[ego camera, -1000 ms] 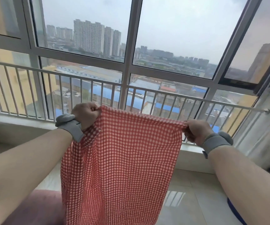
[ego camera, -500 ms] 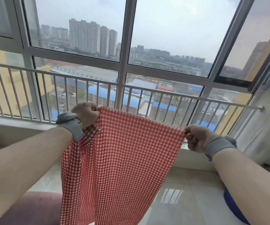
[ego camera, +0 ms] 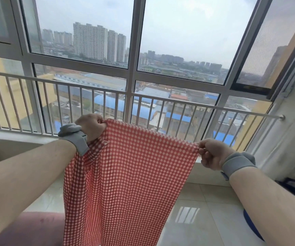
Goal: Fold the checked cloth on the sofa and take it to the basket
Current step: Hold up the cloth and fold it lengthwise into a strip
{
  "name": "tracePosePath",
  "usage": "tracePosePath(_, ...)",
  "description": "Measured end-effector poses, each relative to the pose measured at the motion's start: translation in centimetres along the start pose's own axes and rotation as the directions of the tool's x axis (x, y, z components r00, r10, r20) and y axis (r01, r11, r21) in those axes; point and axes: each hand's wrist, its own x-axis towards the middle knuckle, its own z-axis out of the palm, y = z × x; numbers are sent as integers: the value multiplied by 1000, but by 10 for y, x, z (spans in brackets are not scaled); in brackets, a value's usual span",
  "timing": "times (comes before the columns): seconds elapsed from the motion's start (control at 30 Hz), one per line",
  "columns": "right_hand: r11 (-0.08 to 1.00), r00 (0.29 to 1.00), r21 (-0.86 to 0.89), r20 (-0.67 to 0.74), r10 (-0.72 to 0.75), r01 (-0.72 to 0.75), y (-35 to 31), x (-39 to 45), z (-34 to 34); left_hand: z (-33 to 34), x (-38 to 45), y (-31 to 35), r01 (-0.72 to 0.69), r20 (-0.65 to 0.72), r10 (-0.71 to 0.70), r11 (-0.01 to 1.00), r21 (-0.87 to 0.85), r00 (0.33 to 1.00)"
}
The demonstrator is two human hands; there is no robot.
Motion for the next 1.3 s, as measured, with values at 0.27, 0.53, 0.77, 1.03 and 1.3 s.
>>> tracePosePath(0.27,966,970,-100,69,-232,238,2,-9,3,-6,-8,2,6,10,-6,1000,25,1000)
tracePosePath(0.53,305,747,-905,20,-664,296,8,-13,19,0,-1,0,48,-2,-48,999,10,999)
tracePosePath(0.77,213,546,-909,19,-838,358,19,0,9,15,15,-18,-17,-108,12,999,-45,994)
tracePosePath(1.03,261,448,-876,-58,-892,405,20,5,-2,13,9,-38,-279,-137,247,910,-308,959)
tracePosePath(1.3,508,765,-817,-135,-630,274,11,17,-8,25,-1,-10,-217,-160,173,922,-320,972)
